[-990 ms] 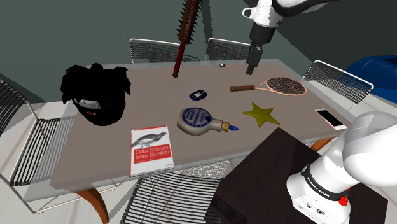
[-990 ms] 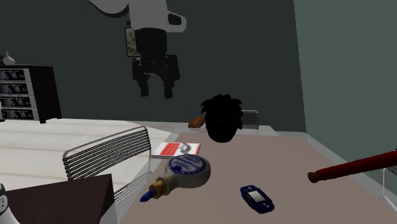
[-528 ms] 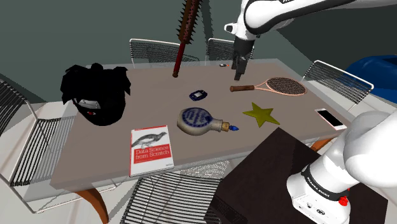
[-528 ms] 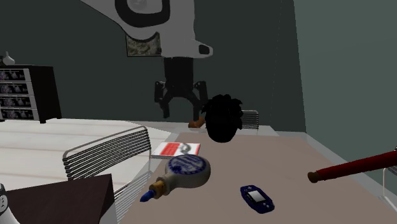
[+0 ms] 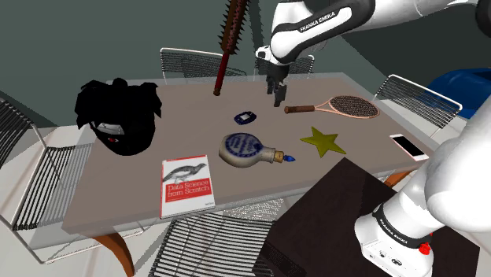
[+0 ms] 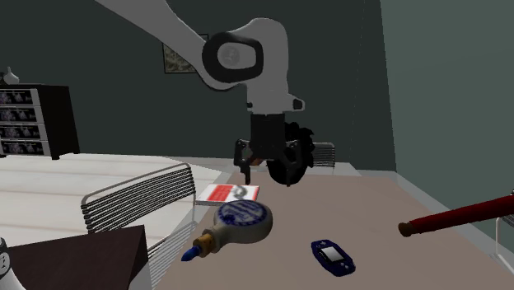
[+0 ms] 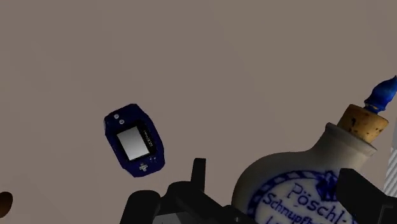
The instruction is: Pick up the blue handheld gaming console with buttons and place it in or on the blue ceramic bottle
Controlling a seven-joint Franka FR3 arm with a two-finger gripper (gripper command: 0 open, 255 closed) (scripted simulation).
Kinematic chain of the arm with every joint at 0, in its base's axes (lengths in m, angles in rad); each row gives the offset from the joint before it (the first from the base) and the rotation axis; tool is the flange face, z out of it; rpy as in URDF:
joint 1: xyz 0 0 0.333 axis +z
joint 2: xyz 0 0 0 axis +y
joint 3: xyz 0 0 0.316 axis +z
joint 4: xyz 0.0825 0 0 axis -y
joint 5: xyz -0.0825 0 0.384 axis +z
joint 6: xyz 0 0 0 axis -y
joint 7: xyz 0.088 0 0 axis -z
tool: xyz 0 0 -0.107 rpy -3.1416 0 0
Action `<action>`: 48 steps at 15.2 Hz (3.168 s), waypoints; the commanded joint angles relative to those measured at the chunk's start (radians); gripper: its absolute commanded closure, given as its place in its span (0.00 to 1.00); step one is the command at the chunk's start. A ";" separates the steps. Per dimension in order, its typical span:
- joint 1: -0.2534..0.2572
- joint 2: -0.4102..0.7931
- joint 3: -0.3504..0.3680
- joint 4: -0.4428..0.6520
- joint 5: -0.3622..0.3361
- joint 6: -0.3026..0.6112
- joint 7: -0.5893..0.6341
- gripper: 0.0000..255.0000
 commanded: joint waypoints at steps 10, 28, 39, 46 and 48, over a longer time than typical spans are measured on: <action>-0.013 0.420 0.060 0.336 -0.018 0.069 -0.262 0.00; -0.020 0.638 0.083 0.490 -0.040 0.130 -0.339 0.00; -0.020 0.638 0.083 0.490 -0.040 0.130 -0.339 1.00; -0.185 0.702 0.145 0.635 0.048 0.062 -0.545 0.00; -0.245 0.747 0.169 0.724 0.079 0.015 -0.619 0.00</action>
